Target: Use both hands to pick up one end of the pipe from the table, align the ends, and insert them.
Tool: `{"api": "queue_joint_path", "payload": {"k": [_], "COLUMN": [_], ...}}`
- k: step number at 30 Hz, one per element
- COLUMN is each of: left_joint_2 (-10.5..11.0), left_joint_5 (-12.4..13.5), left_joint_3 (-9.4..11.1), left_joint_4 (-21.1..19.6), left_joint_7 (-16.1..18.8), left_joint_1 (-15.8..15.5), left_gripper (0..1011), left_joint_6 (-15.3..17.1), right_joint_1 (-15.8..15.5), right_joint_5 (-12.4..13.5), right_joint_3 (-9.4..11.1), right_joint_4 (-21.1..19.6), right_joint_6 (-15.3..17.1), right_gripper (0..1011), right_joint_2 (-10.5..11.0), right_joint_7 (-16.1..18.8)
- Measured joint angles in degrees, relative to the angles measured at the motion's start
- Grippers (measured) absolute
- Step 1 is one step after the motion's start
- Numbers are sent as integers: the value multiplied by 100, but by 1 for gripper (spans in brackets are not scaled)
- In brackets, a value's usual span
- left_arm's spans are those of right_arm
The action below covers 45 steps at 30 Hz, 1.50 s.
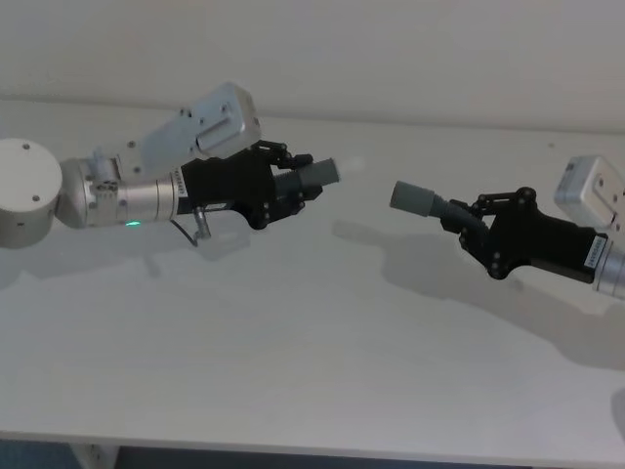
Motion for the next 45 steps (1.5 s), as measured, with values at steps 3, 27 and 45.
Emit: {"api": "queue_joint_path", "payload": {"k": [3,27,45], "left_joint_2": [0,-17,7], "left_joint_5": [-5,34,-53], "left_joint_3": [8,167,225], "left_joint_4": [3,79,95], "left_joint_7": [-18,-33,-103], "left_joint_1": [-12,-144,-182], "left_gripper": [377,377,377], "left_joint_6": [-14,30,38], "right_joint_1": [-2,27,136], "right_joint_5": [17,147,213], "right_joint_3": [-5,-68,-187], "right_joint_4": [-4,-79,-29], "right_joint_6": [-11,46,153], "right_gripper": [166,166,166], "right_joint_2": [9,60,68], "right_joint_7": [20,7,34]}}
